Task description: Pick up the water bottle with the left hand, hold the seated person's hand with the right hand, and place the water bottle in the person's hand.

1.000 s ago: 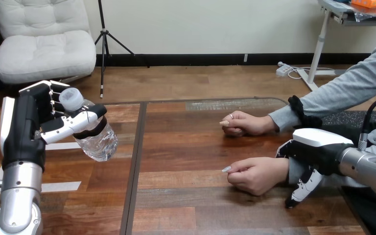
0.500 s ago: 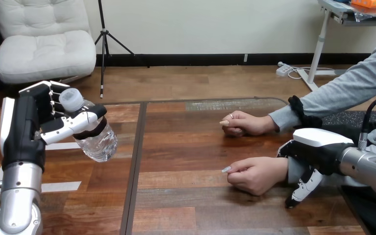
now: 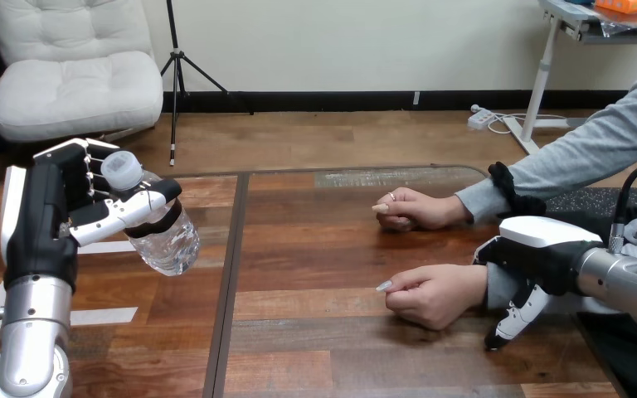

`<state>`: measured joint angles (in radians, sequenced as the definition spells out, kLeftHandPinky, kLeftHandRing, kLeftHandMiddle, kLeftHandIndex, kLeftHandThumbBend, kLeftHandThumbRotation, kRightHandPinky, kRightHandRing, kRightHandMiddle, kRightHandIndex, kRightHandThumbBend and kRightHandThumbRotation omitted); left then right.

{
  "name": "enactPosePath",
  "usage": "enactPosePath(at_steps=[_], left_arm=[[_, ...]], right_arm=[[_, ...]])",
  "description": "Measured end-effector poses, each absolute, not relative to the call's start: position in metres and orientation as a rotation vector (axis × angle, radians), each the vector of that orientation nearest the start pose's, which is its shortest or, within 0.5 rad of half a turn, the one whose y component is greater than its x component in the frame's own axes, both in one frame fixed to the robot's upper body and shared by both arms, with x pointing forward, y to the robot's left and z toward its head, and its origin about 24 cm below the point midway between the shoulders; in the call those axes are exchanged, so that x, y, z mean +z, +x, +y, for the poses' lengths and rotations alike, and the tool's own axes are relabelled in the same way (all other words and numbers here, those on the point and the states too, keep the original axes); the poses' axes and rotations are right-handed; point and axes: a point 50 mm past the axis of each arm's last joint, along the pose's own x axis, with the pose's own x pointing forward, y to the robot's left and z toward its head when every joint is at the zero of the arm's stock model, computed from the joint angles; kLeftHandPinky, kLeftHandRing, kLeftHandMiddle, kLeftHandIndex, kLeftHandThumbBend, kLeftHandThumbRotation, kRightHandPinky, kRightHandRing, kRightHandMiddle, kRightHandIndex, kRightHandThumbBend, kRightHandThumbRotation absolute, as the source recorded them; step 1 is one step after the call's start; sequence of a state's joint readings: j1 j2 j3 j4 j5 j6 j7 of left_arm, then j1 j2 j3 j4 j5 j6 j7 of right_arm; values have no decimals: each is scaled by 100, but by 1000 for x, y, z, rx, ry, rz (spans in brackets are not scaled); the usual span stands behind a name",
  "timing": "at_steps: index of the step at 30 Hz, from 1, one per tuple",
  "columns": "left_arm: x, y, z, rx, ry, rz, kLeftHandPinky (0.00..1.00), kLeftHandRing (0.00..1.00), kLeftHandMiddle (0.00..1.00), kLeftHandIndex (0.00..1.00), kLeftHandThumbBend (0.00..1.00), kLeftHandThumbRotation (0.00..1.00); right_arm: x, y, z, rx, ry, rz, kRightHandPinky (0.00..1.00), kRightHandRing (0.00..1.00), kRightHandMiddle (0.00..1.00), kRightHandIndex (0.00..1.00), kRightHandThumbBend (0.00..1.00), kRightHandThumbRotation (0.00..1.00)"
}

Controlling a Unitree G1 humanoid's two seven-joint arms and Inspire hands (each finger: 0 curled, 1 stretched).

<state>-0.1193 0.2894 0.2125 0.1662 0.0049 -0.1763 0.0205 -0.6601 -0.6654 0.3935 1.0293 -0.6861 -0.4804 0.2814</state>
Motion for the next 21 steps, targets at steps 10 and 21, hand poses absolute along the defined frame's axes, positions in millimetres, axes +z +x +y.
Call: enactPosePath(at_steps=[10, 21], left_arm=[[75, 270, 252, 213, 280, -161, 31, 37, 40, 40, 74, 0], [75, 270, 252, 213, 280, -162, 32, 37, 40, 40, 74, 0]], right_arm=[[44, 332, -262, 638, -1422, 296, 56, 63, 68, 68, 99, 22], [45, 333, -265, 625, -1425, 310, 56, 63, 67, 67, 99, 22]])
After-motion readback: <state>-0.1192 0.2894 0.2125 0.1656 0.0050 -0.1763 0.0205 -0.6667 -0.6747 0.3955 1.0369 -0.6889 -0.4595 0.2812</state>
